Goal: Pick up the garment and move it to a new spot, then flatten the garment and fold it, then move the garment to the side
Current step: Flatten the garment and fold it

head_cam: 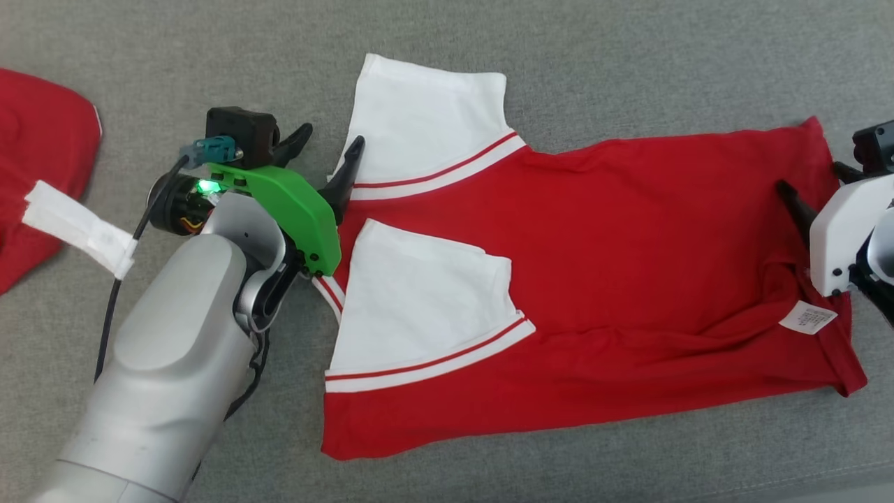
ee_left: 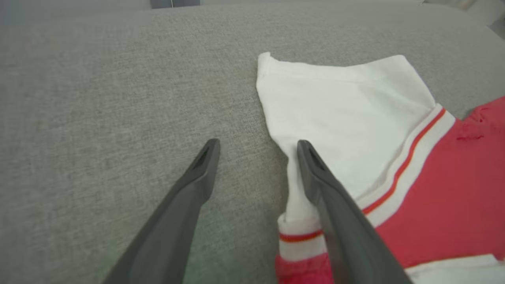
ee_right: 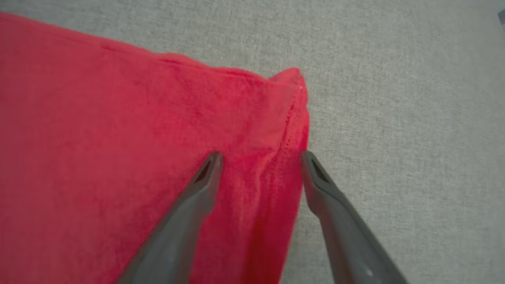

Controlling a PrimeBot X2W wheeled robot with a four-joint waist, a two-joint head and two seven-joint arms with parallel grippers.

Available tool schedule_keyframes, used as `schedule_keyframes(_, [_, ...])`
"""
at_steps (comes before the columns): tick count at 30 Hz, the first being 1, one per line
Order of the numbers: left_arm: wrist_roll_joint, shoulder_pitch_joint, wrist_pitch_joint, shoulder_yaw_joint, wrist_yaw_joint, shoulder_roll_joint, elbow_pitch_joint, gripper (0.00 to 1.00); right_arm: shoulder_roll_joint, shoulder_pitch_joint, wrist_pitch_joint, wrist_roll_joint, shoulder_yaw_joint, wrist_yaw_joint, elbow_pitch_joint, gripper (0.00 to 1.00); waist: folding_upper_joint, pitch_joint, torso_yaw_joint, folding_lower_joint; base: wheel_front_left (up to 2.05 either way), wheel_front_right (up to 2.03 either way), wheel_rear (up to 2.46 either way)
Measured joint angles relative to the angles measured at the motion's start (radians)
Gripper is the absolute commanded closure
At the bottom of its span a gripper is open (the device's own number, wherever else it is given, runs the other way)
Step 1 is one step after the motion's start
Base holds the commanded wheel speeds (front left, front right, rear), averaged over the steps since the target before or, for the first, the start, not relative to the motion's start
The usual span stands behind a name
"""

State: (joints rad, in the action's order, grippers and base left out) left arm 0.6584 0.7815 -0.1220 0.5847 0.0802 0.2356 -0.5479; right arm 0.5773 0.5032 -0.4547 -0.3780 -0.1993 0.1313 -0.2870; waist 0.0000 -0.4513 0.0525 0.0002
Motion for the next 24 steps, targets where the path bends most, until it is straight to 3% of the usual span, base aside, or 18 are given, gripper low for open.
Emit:
schedule_keyframes(14, [0.029, 0.177, -0.01, 0.048, 0.043, -0.044, -0.196, 0.0, 0.038, 0.167, 0.049, -0.047, -0.132, 0.001, -0.105, 0.0, 0.0, -0.084, 0.024, -0.0001, 0.0, 0.0, 0.0])
schedule_keyframes(23, [0.077, 0.231, -0.021, 0.11, 0.044, -0.073, -0.221, 0.0, 0.054, 0.19, 0.056, -0.083, -0.175, 0.001, -0.112, 0.0, 0.0, -0.089, 0.032, -0.0001, 0.0, 0.0, 0.0])
schedule_keyframes(24, [0.084, 0.235, -0.029, 0.127, 0.044, -0.074, -0.215, 0.36, 0.058, 0.192, 0.056, -0.087, -0.186, 0.0, -0.11, 0.0, 0.0, -0.089, 0.031, -0.0001, 0.0, 0.0, 0.0])
